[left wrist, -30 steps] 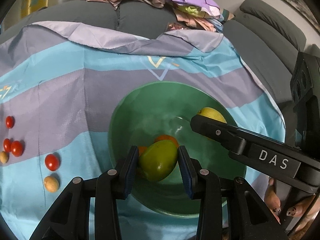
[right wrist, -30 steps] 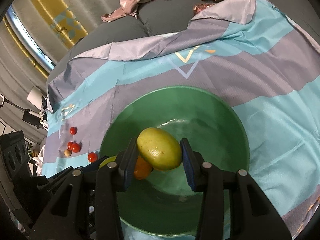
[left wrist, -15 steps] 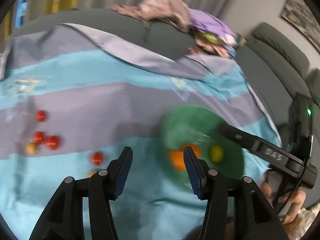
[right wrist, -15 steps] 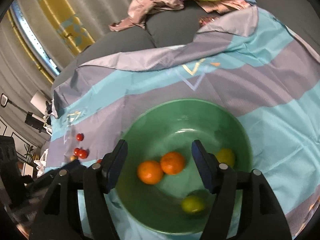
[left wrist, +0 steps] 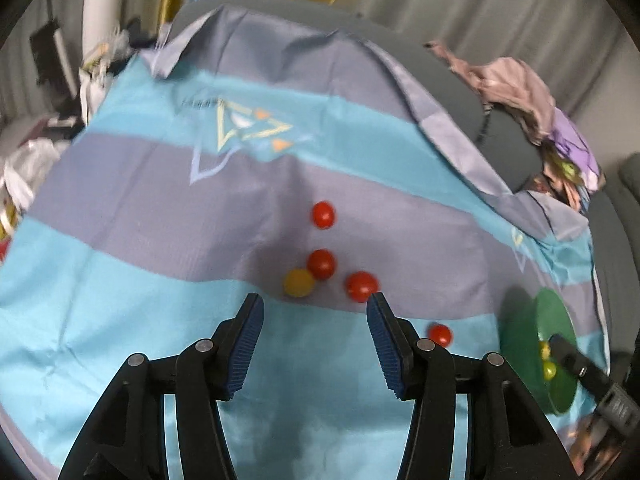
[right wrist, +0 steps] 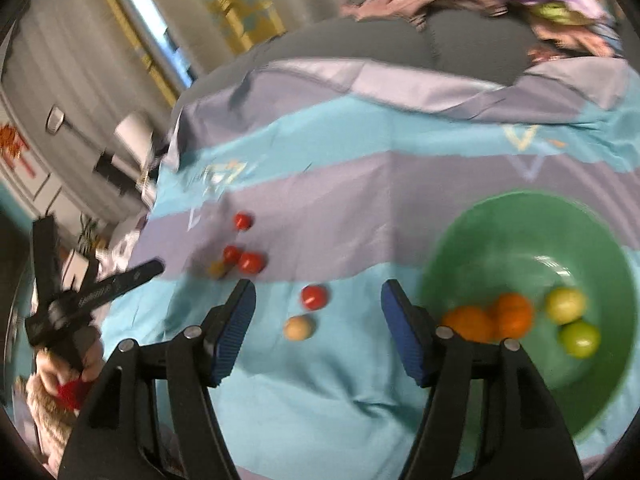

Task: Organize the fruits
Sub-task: 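Move both open tools from the bowl toward the small fruits by the tomatoes, then close the left tool on the small yellow fruit while the right tool grasps the small tan fruit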

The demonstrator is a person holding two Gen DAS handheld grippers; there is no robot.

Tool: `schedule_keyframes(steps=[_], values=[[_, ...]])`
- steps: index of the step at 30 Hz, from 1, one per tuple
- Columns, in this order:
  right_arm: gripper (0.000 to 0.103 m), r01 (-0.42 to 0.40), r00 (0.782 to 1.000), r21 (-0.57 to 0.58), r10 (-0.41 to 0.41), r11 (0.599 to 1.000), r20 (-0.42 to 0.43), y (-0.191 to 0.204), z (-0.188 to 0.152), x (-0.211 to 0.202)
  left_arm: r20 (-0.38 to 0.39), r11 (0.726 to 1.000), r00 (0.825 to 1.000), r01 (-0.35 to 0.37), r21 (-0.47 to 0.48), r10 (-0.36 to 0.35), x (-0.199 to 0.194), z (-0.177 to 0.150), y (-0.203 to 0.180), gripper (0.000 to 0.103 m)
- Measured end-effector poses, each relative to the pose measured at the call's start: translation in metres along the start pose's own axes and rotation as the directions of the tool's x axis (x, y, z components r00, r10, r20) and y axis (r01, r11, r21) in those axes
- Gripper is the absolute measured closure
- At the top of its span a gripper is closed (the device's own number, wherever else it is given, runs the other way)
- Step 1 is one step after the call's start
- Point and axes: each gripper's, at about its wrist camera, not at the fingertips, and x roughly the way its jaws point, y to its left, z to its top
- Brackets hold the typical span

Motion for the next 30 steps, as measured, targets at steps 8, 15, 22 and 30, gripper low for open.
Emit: schedule_keyframes(steps=[8,15,22,30], values=[[0.051,0.019,0.991,-0.044,-0.025,0.999,-0.135,0.020,-0.011,0.067,-0.030,0.999,1.000,0.006,0.051,-0.004,0.032,0.005,-0.006,0.057],[0.056,0.019,0.981,-0.058,-0.030,0.998,-0.191,0.021,-0.020,0.089,-0.084,0.998,0.996,-0.036,0.057,0.040,0.056,0.001,-0.002,0.057],[0.062,0.031,0.977,-0.085,-0.048,0.996,-0.209,0.025,-0.023,0.099,-0.119,0.999,0.992,-0.042,0.032,0.046,0.071,0.003,0.002,0.057],[0.065,0.067,0.977,-0.112,-0.088,0.991,-0.195,0.027,-0.026,0.102,-0.116,0.997,0.991,-0.068,0.032,0.071,0.082,0.002,0.002,0.063]])
